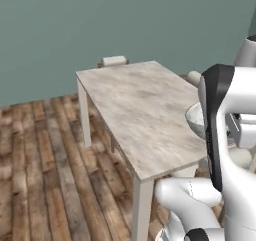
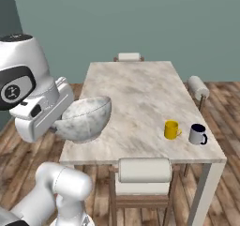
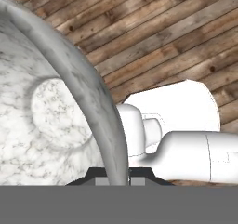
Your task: Clear the mugs and bowl far away from the sink.
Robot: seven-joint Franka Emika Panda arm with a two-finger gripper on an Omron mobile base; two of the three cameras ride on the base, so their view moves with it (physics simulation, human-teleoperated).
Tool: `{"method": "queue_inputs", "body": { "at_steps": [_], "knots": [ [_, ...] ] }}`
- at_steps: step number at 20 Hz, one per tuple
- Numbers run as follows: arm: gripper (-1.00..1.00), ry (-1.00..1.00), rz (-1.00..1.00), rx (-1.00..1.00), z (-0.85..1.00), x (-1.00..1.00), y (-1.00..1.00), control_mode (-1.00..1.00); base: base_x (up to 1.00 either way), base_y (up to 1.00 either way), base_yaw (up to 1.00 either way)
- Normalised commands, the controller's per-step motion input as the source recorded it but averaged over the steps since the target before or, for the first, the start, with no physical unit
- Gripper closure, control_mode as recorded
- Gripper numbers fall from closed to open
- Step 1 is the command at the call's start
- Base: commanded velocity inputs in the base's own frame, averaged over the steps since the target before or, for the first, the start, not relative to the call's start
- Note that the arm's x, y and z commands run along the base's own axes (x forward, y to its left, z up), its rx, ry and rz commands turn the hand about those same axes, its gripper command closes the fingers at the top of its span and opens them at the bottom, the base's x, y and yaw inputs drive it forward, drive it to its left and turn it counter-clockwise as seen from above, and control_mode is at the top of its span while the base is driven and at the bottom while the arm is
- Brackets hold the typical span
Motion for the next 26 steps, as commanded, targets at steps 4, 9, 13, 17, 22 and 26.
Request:
{"method": "queue_inputs", "body": {
  "at_steps": [4, 9, 13, 17, 22, 26],
  "knots": [
    [1.00, 0.00, 0.00, 0.00, 0.00, 0.00, 0.00, 1.00, 0.98, 0.08, -0.48],
    [1.00, 0.00, 0.00, 0.00, 0.00, 0.00, 0.00, 1.00, 0.68, 0.05, -0.20],
    [1.00, 0.00, -0.09, -0.03, -0.28, 0.51, 0.20, -1.00, 0.00, 0.00, 0.00],
    [1.00, 0.00, 0.00, -0.04, -0.56, 0.62, 0.24, -1.00, 0.00, 0.00, 0.00],
    [1.00, 0.00, 0.03, 0.00, -0.56, 0.57, 0.11, -1.00, 0.00, 0.00, 0.00],
    [1.00, 0.00, 0.13, 0.00, -0.59, 0.60, 0.05, -1.00, 0.00, 0.00, 0.00]
  ]
}}
